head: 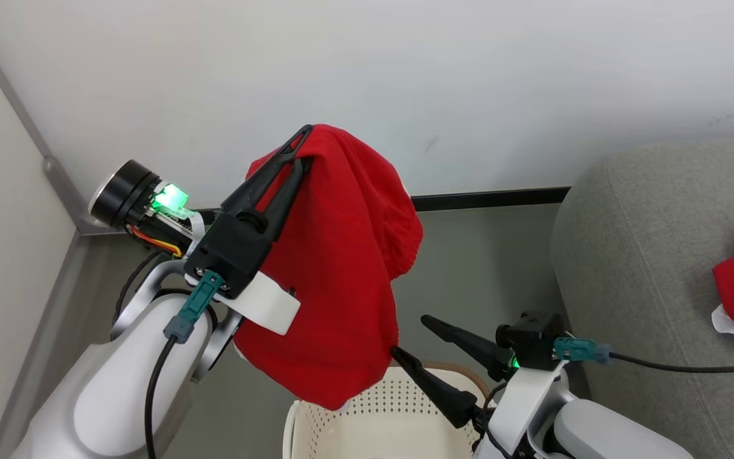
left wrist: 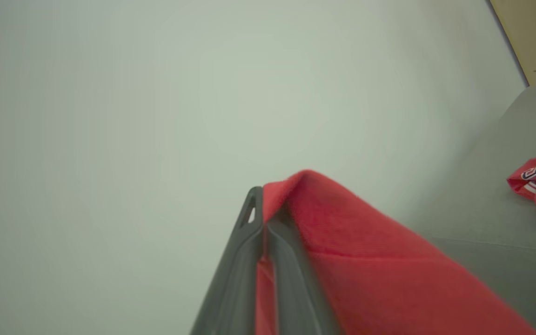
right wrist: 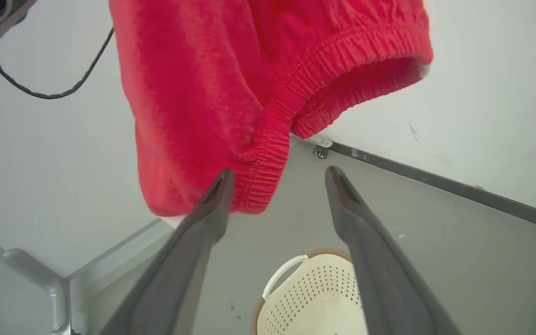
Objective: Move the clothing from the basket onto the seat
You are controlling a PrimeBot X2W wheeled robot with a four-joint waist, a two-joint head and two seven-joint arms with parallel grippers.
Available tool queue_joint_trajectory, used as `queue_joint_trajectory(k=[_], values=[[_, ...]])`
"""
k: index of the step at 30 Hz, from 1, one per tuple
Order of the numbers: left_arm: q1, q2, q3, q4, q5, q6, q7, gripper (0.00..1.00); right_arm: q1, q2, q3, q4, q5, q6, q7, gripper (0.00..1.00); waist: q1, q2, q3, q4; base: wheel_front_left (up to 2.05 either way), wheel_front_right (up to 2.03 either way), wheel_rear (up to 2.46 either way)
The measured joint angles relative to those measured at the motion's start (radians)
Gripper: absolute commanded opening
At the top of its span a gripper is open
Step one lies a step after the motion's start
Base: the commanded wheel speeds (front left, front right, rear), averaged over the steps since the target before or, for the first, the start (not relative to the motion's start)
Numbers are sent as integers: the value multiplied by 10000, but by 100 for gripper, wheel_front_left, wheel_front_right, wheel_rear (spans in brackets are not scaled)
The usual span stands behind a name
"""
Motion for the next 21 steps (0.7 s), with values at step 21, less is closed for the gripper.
queue_joint_trajectory(k=[21], values=[[-360,-270,-458,-897,0,-257,681,0,-1443,-1542,2623,-1229,2807,0,73,100,0,0,-360,714,0,0,0]])
